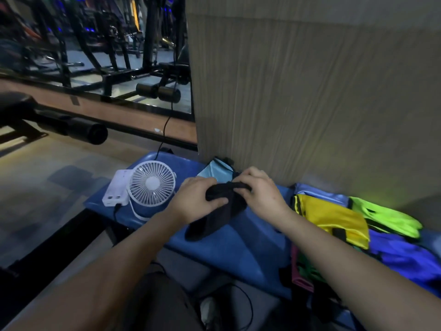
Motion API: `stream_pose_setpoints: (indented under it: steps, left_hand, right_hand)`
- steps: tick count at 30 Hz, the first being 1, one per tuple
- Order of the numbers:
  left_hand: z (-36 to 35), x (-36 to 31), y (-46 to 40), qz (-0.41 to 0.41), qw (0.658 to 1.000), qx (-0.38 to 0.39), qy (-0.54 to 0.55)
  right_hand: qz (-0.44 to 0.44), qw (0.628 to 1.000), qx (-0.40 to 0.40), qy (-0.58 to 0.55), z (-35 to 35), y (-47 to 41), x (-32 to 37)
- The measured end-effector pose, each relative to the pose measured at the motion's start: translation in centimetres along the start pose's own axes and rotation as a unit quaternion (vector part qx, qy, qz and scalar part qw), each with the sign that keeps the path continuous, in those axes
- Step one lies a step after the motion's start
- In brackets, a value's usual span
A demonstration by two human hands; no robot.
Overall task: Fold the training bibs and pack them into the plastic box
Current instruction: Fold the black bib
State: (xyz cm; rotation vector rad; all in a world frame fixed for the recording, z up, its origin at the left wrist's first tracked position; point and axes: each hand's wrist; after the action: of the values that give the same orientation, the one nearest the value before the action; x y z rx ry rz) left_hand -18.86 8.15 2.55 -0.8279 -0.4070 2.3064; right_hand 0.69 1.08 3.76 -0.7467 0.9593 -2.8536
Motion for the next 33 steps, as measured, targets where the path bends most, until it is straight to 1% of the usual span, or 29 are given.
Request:
stream_pose_setpoints:
  steps: [5,11,14,18,20,22,27,31,33]
  left_hand:
    - [2.8,-5.1,-0.4,0.006,0.997,-0.024,0.068]
    - [5.6,-11.2,-0.9,-0.029,0.992,-0.021,0.118]
    - [6.9,-14.0,-1.0,-0.059,0.987,0.013,0.146]
    - [8.9,-16.8,-1.1,-0.099,0.982,0.092,0.131]
    - [9.8,-18.0,-1.1,-0.120,0.977,0.125,0.123]
    - [10.1,-19.0,-1.0,-0.137,0.975,0.124,0.124]
    - [9.4,-20.8,-0.6,-0.152,0.972,0.071,0.166]
    - [9.0,-21.5,-0.9,-0.199,0.963,0.033,0.180]
    - [9.0,-21.8,-1.0,-0.219,0.958,0.034,0.182]
  right_hand:
    - [-0.020,0.997,-0.044,-0.067,5.5,0.3,1.5]
    - [-0.020,0.994,-0.091,-0.058,11.5,1.5,2.8]
    - [-0.031,0.992,-0.113,-0.048,14.5,2.4,3.4]
    - [-0.028,0.989,-0.140,-0.039,18.5,3.7,3.4]
    - [-0.030,0.989,-0.141,-0.045,20.4,4.4,3.2]
    - [-0.033,0.990,-0.118,-0.066,21.9,5.1,2.9]
    - [-0.067,0.988,-0.030,-0.138,24.3,7.1,2.1]
    - [-0.064,0.990,0.074,-0.103,25.3,8.6,1.2]
    - [-0.077,0.987,0.092,-0.108,25.7,9.0,0.5]
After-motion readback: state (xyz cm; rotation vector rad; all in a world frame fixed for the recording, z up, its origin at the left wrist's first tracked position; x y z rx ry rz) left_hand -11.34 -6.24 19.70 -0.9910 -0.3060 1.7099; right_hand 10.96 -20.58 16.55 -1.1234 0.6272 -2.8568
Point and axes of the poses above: each hand's wrist, its own y-axis away from the middle knuckle, its own z-axis out of the back of the hand, x = y × z, and after that the axes turned 13 degrees about -x, right-handed
